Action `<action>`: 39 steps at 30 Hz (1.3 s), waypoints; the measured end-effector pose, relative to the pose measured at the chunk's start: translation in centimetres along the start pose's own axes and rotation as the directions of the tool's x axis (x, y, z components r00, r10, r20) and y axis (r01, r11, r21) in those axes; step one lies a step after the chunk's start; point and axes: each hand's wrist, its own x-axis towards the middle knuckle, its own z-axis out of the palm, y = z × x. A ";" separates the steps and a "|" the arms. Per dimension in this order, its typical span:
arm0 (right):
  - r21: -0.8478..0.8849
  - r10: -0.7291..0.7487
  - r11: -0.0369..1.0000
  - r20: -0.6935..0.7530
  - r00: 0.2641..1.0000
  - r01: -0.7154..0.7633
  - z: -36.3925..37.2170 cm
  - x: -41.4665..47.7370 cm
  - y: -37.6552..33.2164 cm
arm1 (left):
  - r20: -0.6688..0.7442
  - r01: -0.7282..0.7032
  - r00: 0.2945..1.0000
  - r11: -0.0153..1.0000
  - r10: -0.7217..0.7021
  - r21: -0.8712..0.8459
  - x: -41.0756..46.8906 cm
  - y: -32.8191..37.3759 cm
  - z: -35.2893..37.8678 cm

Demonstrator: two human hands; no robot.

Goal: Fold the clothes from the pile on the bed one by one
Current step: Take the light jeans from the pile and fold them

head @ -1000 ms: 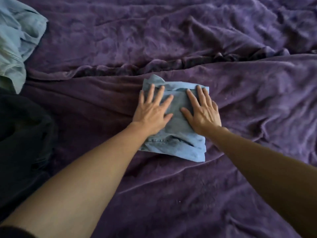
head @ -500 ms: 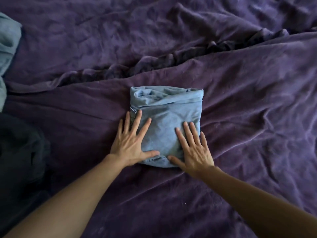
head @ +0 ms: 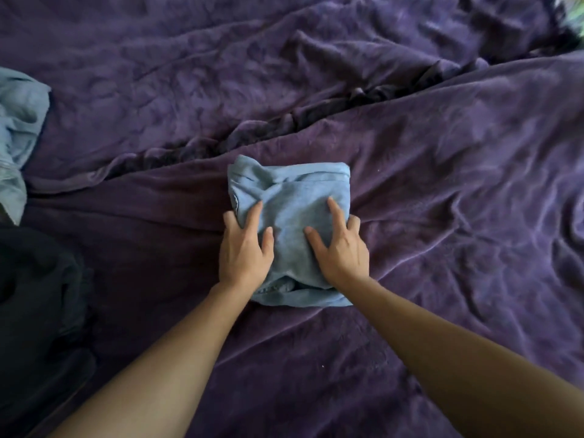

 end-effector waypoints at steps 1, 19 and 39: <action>0.028 0.000 1.000 -0.016 1.000 0.000 -1.0 -0.6 0.5 | -0.020 -0.050 0.999 0.998 0.050 0.034 -0.6 1.1 -0.3; -0.187 -0.010 0.982 -0.198 0.980 -0.028 -35.7 3.8 31.9 | -0.005 -0.172 0.984 0.947 0.177 -0.272 -7.8 41.4 17.5; -0.456 0.091 0.887 0.019 0.996 -0.072 -35.2 3.5 48.0 | 0.579 -0.371 0.806 0.867 0.123 0.332 -12.3 43.2 31.0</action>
